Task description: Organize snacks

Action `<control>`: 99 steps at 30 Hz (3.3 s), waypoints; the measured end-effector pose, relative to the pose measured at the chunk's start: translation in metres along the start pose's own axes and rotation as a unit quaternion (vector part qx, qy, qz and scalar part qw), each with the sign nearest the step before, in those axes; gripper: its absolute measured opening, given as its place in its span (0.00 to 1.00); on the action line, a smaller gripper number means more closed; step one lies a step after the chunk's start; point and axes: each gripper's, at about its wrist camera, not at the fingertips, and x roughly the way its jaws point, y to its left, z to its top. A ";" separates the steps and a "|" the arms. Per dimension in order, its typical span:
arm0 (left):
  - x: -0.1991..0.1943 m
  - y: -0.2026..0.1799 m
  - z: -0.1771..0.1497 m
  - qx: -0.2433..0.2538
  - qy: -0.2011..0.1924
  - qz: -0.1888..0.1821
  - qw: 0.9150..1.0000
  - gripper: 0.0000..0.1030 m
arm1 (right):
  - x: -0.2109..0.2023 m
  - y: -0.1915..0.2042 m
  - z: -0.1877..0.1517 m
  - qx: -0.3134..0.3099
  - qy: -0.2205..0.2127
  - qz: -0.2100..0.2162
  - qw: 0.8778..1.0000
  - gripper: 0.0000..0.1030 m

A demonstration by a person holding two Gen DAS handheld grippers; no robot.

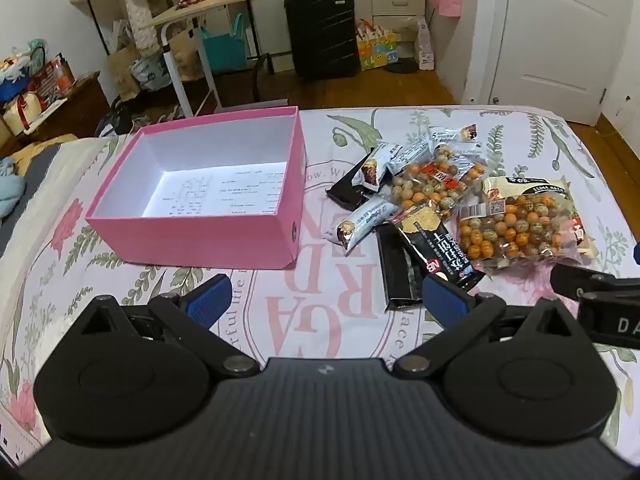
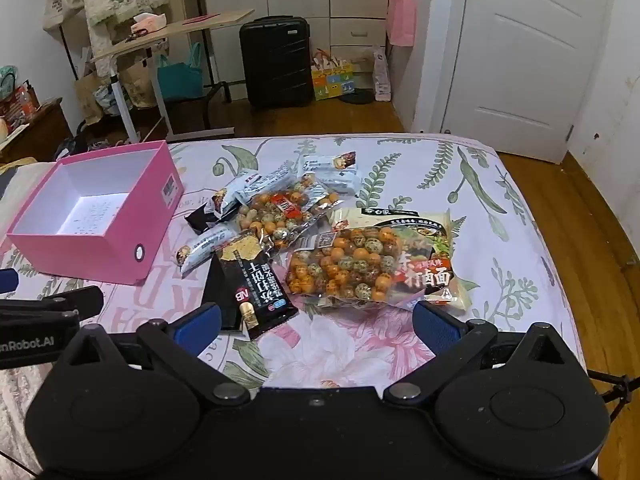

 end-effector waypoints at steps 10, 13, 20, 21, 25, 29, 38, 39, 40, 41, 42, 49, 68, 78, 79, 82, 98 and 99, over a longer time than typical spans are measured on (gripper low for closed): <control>0.003 0.006 -0.005 -0.001 0.006 0.009 1.000 0.99 | 0.000 0.002 -0.003 0.013 0.001 -0.004 1.000 1.00; 0.003 0.009 -0.007 -0.004 0.007 0.009 1.000 0.99 | -0.003 0.005 -0.003 0.009 0.002 -0.007 1.000 1.00; 0.003 0.009 -0.007 -0.006 0.006 0.007 1.000 0.99 | -0.001 0.002 -0.005 0.006 0.002 -0.004 1.000 1.00; 0.003 0.009 -0.007 -0.006 0.006 0.006 1.000 0.99 | -0.001 0.002 -0.005 0.005 0.002 -0.004 1.000 1.00; 0.000 0.008 -0.007 -0.002 0.003 0.006 1.000 0.99 | -0.002 0.002 -0.005 0.005 0.002 -0.006 1.000 1.00; -0.002 0.009 -0.006 -0.003 0.001 0.001 1.000 0.99 | -0.003 0.000 -0.005 0.005 0.000 -0.010 1.000 1.00; -0.004 0.009 -0.006 -0.005 0.002 0.000 1.000 0.99 | -0.009 -0.010 -0.006 0.011 -0.029 0.008 0.999 1.00; -0.004 0.009 -0.006 -0.006 0.002 0.000 1.000 0.99 | -0.010 -0.011 -0.005 0.011 -0.032 0.011 0.999 1.00; -0.004 0.009 -0.006 -0.005 0.003 0.001 1.000 0.99 | -0.011 -0.012 -0.005 0.010 -0.034 0.011 0.999 1.00; -0.005 0.009 -0.006 -0.004 0.004 0.001 1.000 0.99 | -0.011 -0.012 -0.005 0.009 -0.035 0.009 0.999 1.00; -0.005 0.009 -0.007 -0.004 0.005 0.002 1.000 0.99 | -0.012 -0.013 -0.005 0.009 -0.035 0.007 0.999 1.00; -0.013 0.007 -0.008 -0.003 0.003 -0.001 1.000 0.99 | -0.007 -0.019 -0.007 0.016 -0.025 -0.008 1.000 1.00; -0.008 0.006 -0.016 -0.013 0.016 0.001 1.000 1.00 | -0.016 -0.018 -0.009 0.006 -0.029 -0.001 1.000 1.00; -0.010 0.007 -0.017 -0.016 0.008 -0.013 1.000 1.00 | -0.012 -0.025 -0.014 0.009 -0.026 -0.001 1.000 1.00; -0.011 0.006 -0.017 -0.015 0.007 -0.015 1.000 1.00 | -0.012 -0.026 -0.014 0.010 -0.026 -0.002 1.000 1.00; -0.013 0.005 -0.016 -0.010 0.005 -0.021 1.000 0.99 | -0.011 -0.027 -0.014 0.010 -0.025 -0.001 1.000 1.00; 0.007 0.014 0.032 -0.023 -0.007 -0.076 0.997 0.89 | 0.021 -0.002 0.001 -0.113 -0.068 0.114 0.985 0.84; 0.016 0.013 0.037 -0.024 -0.008 -0.076 0.997 0.88 | 0.029 0.003 -0.001 -0.133 -0.065 0.131 0.980 0.80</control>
